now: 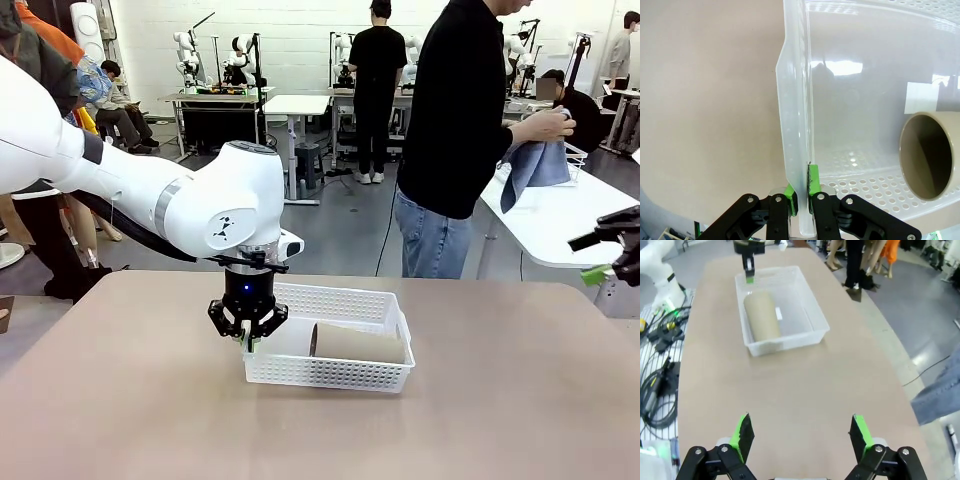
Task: Clean and organize the cups into the basket.
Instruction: Pick up the Organizing basket and move it to the center of the table, then pick up the Reusable plastic cup from the right side of the table and place it inside the Organizing basket.
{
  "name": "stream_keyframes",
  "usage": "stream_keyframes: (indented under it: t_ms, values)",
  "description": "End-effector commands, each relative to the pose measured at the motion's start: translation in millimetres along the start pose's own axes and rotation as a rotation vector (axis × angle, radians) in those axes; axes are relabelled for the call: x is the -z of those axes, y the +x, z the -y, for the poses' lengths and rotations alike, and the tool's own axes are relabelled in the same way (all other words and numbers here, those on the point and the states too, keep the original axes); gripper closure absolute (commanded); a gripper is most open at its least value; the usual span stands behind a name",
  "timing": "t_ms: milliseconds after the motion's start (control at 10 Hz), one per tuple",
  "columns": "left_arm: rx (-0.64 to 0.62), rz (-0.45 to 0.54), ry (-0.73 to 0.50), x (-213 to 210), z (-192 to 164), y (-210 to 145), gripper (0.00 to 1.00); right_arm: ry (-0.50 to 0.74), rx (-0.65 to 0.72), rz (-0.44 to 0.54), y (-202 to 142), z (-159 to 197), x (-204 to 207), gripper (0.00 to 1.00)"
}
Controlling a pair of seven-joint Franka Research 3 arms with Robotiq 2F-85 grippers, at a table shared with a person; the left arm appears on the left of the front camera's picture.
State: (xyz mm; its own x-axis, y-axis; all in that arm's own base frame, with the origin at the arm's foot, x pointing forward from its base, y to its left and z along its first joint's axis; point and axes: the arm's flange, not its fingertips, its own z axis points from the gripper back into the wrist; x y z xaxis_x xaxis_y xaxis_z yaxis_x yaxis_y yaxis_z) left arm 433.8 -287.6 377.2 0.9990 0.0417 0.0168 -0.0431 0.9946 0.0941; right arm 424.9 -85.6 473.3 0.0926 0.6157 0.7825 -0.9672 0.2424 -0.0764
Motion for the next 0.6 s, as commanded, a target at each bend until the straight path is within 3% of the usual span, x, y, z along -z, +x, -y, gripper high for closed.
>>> stream_keyframes:
  t_ms: [0,300,400,500]
  values:
    - [-0.002,0.002,-0.003,-2,0,0,1.0,0.05,-0.07,0.02,-20,22,-6,0.0]
    - [-0.002,0.002,-0.003,-2,0,0,1.0,0.02,-0.057,0.189,-59,34,-19,0.0]
    - [-0.002,0.002,-0.003,-2,0,0,1.0,0.023,-0.061,0.063,-41,23,-12,0.0]
    - [-0.002,0.002,-0.003,-2,0,0,1.0,0.023,-0.061,0.063,-41,23,-12,0.0]
